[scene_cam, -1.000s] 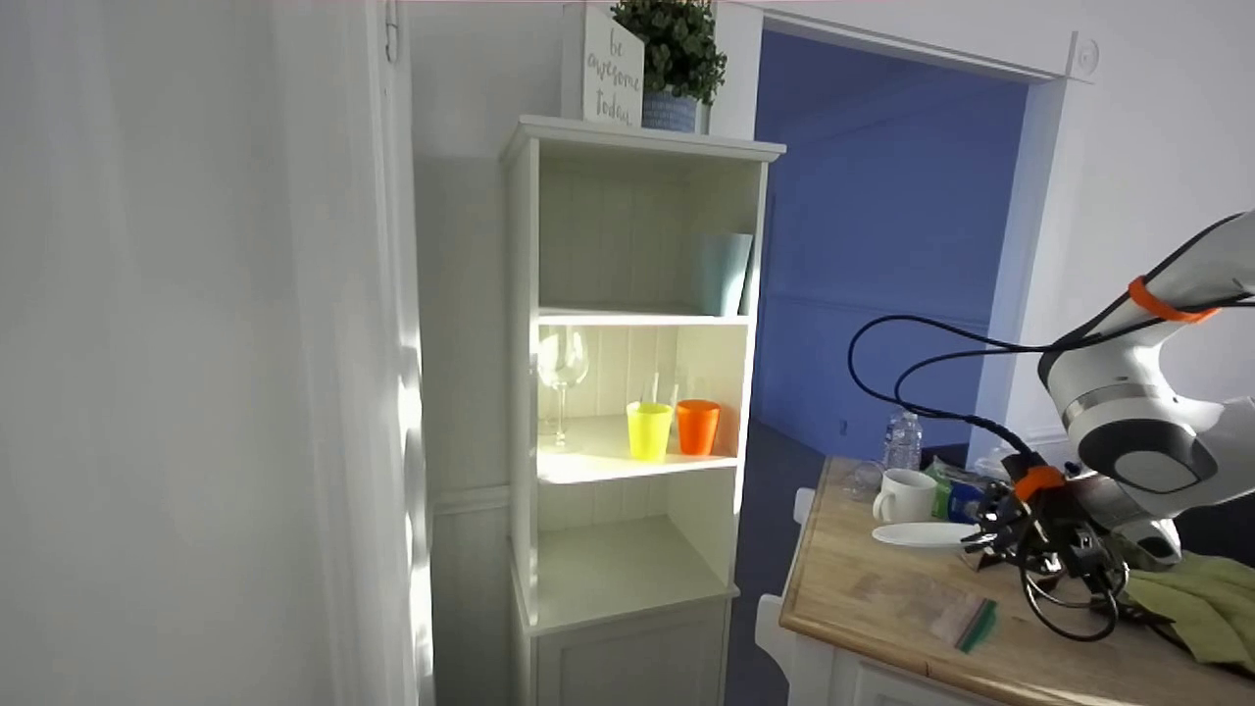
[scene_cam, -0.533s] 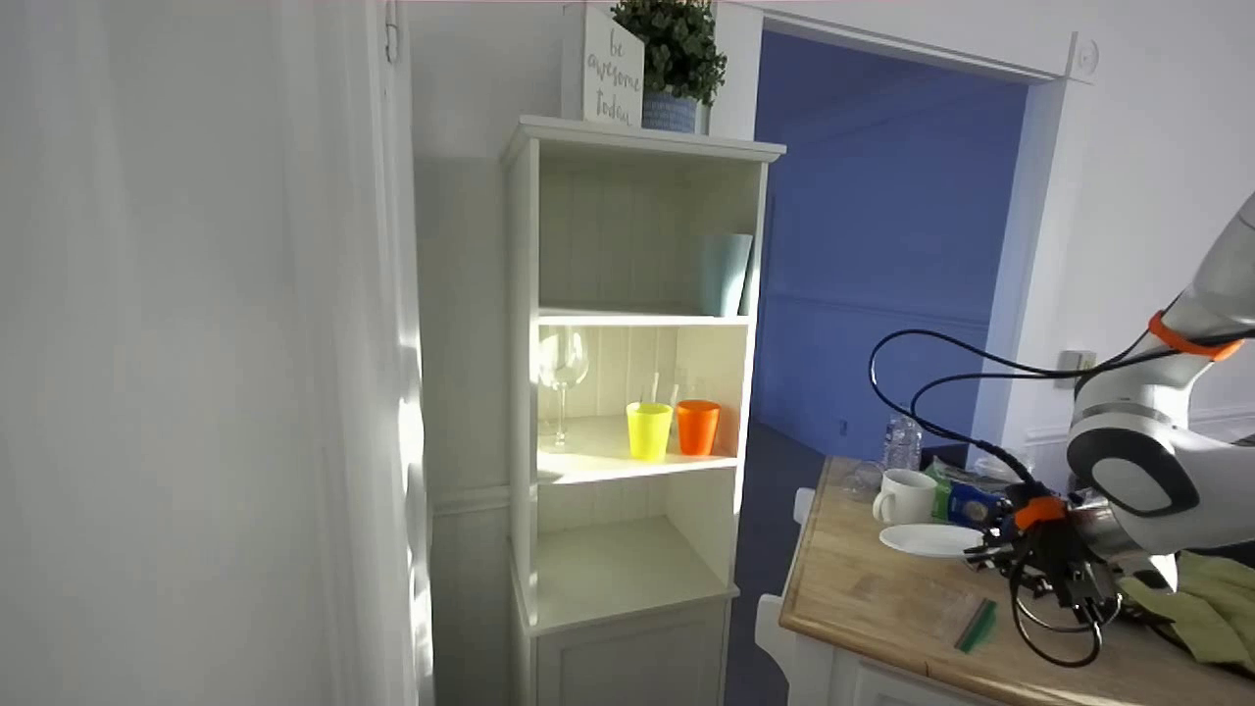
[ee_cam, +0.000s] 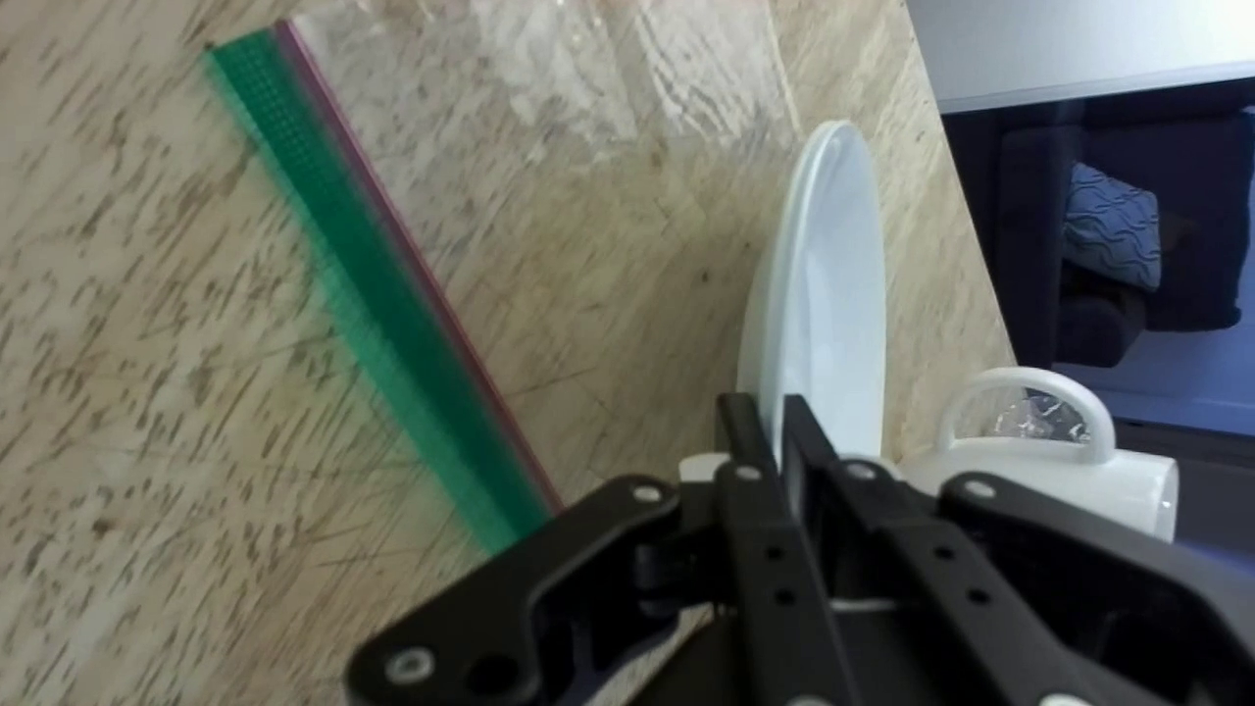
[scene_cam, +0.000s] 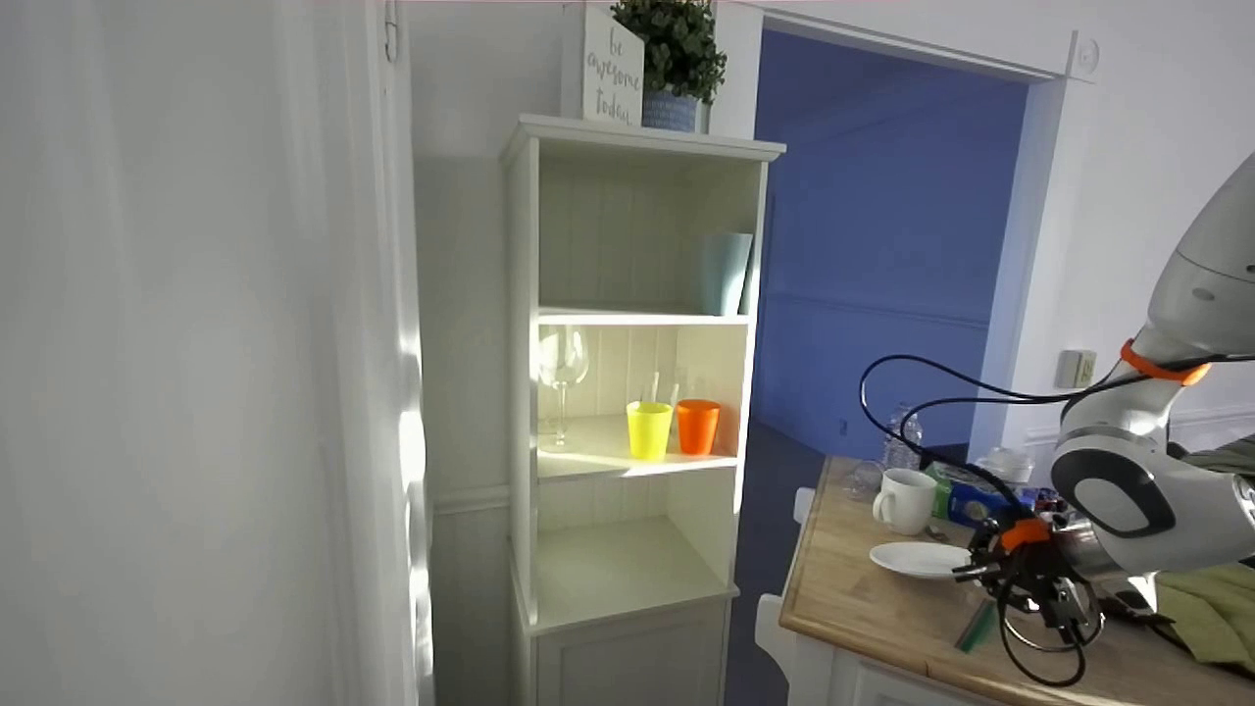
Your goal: Remove the white plate from the shelf and put it on the counter
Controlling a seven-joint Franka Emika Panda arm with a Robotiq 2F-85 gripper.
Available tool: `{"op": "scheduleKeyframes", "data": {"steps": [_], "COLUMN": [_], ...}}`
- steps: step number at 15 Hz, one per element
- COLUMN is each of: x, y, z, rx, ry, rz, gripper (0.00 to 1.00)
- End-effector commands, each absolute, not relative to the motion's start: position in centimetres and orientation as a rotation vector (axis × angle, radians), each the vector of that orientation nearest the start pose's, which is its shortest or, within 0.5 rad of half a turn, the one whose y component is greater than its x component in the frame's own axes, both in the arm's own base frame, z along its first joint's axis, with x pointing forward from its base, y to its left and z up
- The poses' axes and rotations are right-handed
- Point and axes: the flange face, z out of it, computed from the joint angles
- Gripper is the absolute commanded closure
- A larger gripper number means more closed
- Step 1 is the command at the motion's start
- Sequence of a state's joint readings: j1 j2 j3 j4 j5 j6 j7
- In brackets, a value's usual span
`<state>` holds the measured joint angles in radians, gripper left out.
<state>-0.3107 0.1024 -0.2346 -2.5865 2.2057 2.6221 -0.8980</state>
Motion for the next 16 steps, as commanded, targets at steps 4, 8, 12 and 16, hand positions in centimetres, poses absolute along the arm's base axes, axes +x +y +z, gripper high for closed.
{"op": "scheduleKeyframes", "data": {"steps": [4, 8, 12, 16], "x": [34.2, 34.9, 35.2, 35.4], "y": [-22.5, -21.6, -21.9, -22.4], "z": [19.9, 19.4, 18.8, 18.3], "rx": [-1.559, -1.570, -1.587, -1.594], "ry": [1.806, 1.751, 1.726, 1.726], "rz": [-0.702, -0.656, -0.649, -0.646], "gripper": [0.98, 0.98, 0.98, 0.98]}}
